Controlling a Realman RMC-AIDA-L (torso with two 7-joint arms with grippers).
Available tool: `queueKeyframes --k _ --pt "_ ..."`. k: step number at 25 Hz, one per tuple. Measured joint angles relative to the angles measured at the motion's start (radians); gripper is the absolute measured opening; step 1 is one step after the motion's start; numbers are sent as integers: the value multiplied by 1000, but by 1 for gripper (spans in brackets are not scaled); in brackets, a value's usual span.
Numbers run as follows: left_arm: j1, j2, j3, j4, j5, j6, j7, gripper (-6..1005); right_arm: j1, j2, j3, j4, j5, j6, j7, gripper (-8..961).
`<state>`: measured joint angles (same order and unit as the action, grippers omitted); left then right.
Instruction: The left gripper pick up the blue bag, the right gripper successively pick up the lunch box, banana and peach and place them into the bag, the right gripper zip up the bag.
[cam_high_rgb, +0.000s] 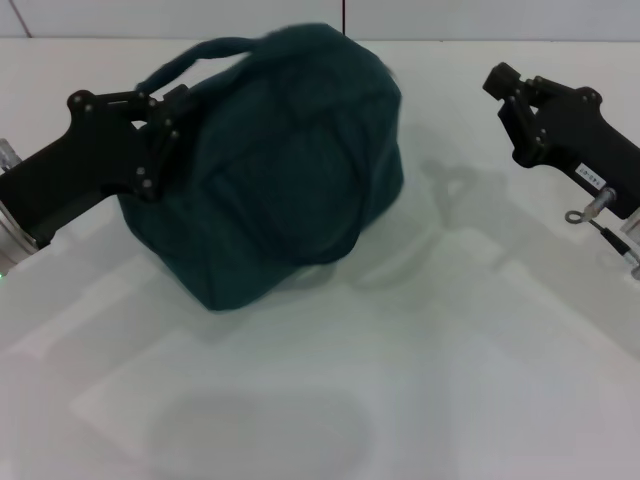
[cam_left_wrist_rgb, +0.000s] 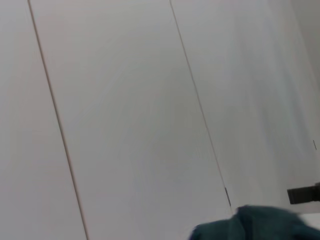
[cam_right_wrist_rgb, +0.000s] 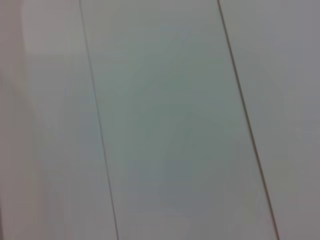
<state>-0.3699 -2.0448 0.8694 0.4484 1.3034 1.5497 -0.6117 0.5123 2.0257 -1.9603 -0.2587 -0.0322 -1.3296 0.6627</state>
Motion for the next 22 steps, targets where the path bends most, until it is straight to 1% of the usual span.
queueKeyframes --k 6,8,11,13,17,20,22 --pt "-7 1 2 2 6 2 -22 43 -2 -5 1 13 -3 29 6 17" --pt "-10 -1 5 3 11 4 -23 43 -1 -8 8 16 -3 35 -17 79" --pt "-12 -2 7 8 27 18 -19 42 -2 -9 50 21 -1 56 -71 171" --pt "-14 -3 8 25 57 51 -21 41 2 -9 68 19 -7 87 -96 191" --pt "-19 1 8 29 66 91 -33 39 51 -8 65 13 -52 188 -127 230" --pt "-31 3 8 29 66 98 -48 39 94 -2 59 13 -76 271 -130 260" --pt "-36 3 8 28 66 96 -49 39 122 0 41 11 -82 302 -130 280"
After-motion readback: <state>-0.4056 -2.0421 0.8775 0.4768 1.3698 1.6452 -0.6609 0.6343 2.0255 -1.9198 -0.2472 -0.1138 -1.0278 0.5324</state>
